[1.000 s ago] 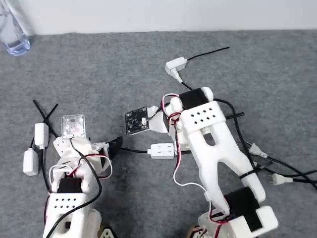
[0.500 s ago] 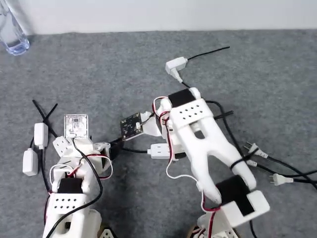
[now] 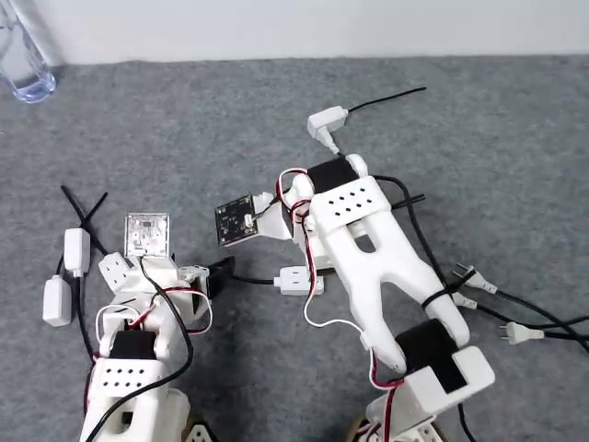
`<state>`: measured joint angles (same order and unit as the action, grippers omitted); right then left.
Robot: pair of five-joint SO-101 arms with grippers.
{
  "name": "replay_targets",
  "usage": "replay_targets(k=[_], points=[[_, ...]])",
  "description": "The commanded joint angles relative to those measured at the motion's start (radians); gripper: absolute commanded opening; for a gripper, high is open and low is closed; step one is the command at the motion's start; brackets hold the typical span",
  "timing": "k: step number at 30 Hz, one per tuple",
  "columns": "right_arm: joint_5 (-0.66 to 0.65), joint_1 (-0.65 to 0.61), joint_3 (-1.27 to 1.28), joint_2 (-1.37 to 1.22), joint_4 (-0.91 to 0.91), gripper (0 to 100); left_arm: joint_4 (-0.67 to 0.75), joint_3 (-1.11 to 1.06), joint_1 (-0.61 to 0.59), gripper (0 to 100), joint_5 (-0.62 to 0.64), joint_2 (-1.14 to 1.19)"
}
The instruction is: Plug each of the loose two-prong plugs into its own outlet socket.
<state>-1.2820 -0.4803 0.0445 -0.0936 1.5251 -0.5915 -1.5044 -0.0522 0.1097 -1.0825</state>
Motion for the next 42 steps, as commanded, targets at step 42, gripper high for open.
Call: replay_targets(k=[42], points=[[-0.060, 0.077, -0.066, -0.140, -0.081, 0.9, 0.026, 0.008, 0.005, 34, -0.008, -0.012]])
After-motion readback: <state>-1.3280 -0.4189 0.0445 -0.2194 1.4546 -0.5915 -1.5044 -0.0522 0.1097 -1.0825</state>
